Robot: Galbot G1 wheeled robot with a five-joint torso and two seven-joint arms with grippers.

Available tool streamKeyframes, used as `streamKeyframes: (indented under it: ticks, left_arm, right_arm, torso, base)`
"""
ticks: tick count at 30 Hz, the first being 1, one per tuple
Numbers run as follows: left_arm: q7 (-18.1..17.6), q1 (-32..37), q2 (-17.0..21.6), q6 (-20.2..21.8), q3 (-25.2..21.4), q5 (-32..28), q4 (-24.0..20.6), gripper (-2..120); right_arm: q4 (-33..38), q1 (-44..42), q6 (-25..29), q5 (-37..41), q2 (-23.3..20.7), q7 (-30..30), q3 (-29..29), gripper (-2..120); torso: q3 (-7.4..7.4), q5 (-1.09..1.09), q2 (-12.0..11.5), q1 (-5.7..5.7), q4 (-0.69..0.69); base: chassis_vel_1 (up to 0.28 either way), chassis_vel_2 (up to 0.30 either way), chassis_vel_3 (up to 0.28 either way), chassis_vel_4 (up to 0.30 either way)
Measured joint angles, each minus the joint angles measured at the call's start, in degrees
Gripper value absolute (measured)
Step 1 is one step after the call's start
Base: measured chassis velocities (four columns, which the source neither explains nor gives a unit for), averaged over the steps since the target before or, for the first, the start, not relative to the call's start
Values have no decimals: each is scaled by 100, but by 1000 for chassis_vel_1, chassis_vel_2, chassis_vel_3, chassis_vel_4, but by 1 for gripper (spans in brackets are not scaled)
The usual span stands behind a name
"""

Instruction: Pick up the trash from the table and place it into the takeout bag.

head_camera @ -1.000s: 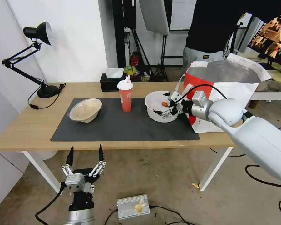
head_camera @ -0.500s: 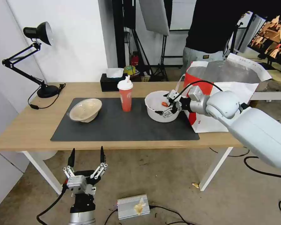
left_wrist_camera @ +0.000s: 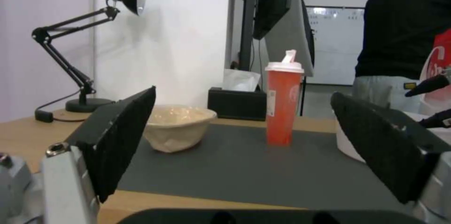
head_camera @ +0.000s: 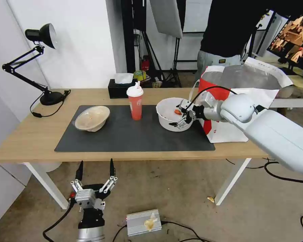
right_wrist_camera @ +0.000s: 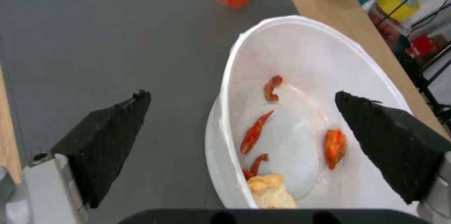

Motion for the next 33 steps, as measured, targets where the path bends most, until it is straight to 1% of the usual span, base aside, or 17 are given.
streamKeyframes:
  ticks: [16,33]
  left_arm:
    - [0,-34,3,-59,29,26,108,100]
    - [0,-39,4,-84,50,20,133,100]
  right_arm:
    - [-437,369,66,-278,113,-216,-355,100]
    - [-559,476,99,-416,141,-296,-596,100]
  torso:
    - [0,0,0,0,0]
    - [0,0,0,0,0]
  base:
    - [0,0,0,0]
    - [0,0,0,0]
